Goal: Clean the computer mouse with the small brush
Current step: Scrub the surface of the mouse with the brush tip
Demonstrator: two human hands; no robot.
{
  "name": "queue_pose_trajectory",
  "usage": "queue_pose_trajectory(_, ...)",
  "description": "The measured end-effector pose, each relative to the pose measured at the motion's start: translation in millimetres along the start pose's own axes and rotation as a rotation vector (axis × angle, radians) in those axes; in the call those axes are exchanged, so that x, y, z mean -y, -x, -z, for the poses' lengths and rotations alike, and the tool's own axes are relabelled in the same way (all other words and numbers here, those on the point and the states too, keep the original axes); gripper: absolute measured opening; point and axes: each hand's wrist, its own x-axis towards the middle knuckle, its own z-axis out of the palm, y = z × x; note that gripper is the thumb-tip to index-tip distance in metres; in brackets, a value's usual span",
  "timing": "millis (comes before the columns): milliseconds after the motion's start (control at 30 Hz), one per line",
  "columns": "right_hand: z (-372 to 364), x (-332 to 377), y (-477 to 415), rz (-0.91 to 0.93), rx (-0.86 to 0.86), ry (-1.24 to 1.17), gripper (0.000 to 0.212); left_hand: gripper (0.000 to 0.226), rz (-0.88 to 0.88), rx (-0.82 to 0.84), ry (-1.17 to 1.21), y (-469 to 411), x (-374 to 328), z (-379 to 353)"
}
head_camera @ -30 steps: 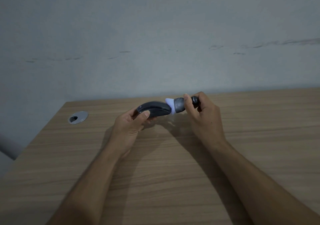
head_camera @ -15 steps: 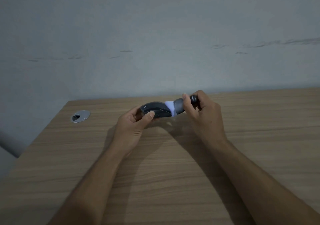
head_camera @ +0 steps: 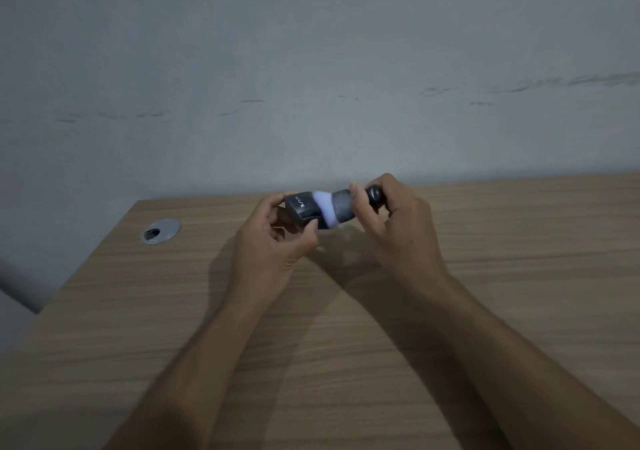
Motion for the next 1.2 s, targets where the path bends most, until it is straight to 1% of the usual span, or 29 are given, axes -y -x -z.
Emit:
queue_pose_trajectory(67,4,-10,-1,-0.037,-0.029,0.055,0.036,0.04,0.009,-0.021,0.004,0,-1,2)
queue_pose_trajectory(167,11,-2,-6,-0.075,-0.063,-0.059,0.038,0.046,-0.019,-0.021,-0.071,-1,-6,2)
queue_pose_trajectory(233,13,14,-9,-0.053,-0.054,-0.129,0.038,0.05,-0.095,0.005,-0.233,-1,-9,0)
queue_pose_trajectory(300,13,31,-11,0.008,-0.048,-0.157,0.036,0.051,-0.207,0.031,-0.432,0,-14,-2)
queue_pose_trajectory(367,13,40,-12,0.063,-0.055,-0.133,0.034,0.048,-0.283,0.071,-0.556,-1,-19,-5)
queue_pose_trajectory(433,12,40,-11,0.113,-0.056,-0.054,0.034,0.046,-0.35,0.081,-0.614,-1,-21,-6)
queue_pose_trajectory(500,10,33,-10,0.149,-0.064,0.008,0.036,0.042,-0.396,0.05,-0.609,-2,-20,-5)
queue_pose_trajectory(567,10,27,-10,0.182,-0.064,0.023,0.037,0.038,-0.402,0.025,-0.579,-3,-20,-2)
queue_pose_trajectory(600,9,25,-10,0.207,-0.05,0.026,0.037,0.039,-0.402,0.015,-0.574,-4,-20,-1)
queue_pose_trajectory(700,7,27,-11,0.281,0.023,0.067,0.04,0.061,-0.457,0.037,-0.568,-11,-15,-1)
queue_pose_trajectory(733,7,28,-12,0.293,0.038,0.086,0.041,0.063,-0.436,0.045,-0.555,-11,-17,-1)
queue_pose_trajectory(767,8,29,-13,0.306,0.039,0.109,0.041,0.06,-0.413,0.061,-0.552,-10,-19,-1)
queue_pose_trajectory(800,10,31,-14,0.317,0.024,0.136,0.039,0.054,-0.438,0.058,-0.563,-8,-18,-1)
queue_pose_trajectory(833,12,32,-15,0.322,-0.004,0.162,0.036,0.05,-0.46,0.064,-0.585,-7,-17,-1)
queue_pose_trajectory(867,13,34,-16,0.316,-0.04,0.177,0.034,0.05,-0.446,0.072,-0.593,-5,-14,-1)
queue_pose_trajectory(933,15,37,-17,0.276,-0.087,0.157,0.034,0.051,-0.396,0.066,-0.592,-5,-13,-3)
queue_pose_trajectory(967,16,37,-17,0.249,-0.086,0.131,0.035,0.047,-0.397,0.057,-0.593,-5,-14,-3)
queue_pose_trajectory(1033,17,34,-17,0.21,-0.069,0.09,0.036,0.042,-0.429,0.037,-0.595,-5,-14,-3)
queue_pose_trajectory(1100,19,30,-18,0.217,-0.041,0.074,0.036,0.046,-0.464,0.031,-0.587,-6,-14,-1)
queue_pose_trajectory(1200,24,28,-23,0.25,0.054,0.065,0.035,0.054,-0.507,0.044,-0.575,-5,-13,2)
